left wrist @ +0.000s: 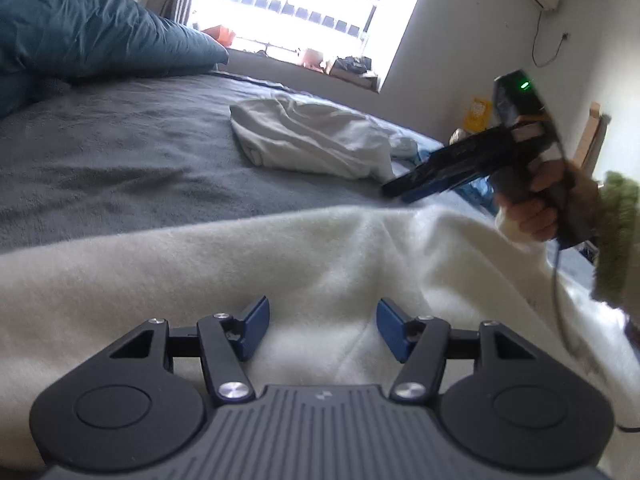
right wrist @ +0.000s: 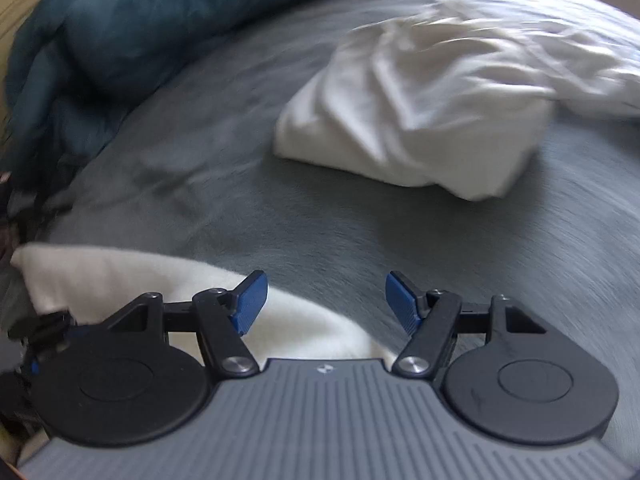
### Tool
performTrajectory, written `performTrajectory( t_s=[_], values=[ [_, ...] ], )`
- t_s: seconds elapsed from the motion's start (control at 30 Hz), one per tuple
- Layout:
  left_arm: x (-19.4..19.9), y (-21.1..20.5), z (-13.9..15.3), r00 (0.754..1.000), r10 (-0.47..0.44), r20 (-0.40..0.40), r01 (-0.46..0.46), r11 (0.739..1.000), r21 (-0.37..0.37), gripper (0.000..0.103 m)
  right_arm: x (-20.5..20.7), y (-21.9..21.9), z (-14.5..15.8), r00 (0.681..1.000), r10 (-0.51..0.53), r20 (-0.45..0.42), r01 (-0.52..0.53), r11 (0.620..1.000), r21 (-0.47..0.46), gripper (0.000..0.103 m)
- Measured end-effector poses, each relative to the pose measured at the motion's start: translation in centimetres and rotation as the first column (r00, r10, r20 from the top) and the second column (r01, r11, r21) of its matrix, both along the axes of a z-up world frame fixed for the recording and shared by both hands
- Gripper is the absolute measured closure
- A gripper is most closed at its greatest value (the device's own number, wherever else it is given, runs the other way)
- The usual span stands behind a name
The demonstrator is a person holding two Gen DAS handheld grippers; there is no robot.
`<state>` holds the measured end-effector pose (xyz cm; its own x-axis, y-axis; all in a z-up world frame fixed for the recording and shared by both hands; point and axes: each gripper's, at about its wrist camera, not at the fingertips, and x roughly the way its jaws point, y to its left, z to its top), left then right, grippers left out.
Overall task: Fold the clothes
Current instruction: 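Move the right gripper to the fleece edge and close on it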
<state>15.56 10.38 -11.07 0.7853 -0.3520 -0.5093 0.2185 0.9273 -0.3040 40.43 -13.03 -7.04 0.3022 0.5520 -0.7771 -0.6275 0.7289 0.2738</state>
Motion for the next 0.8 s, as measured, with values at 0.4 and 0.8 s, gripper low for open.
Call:
performTrajectory(
  t_s=[0.4, 0.8],
  values=[
    [0.0, 3.9, 1.5, 0.970, 0.185, 0.155, -0.209, 0.964, 0.161, 0.041, -0.3, 7.4, -1.5, 0.952, 0.269, -0.146, -0.290, 0.945, -0.149, 0.036],
    [2.0, 6.7, -0.3, 0.969, 0.243, 0.041, -0.245, 0.967, 0.068, 0.042, -8.8, 11.0, -1.5, 0.902, 0.425, 0.071, -0.339, 0.802, -0.492, 0.081]
  ],
)
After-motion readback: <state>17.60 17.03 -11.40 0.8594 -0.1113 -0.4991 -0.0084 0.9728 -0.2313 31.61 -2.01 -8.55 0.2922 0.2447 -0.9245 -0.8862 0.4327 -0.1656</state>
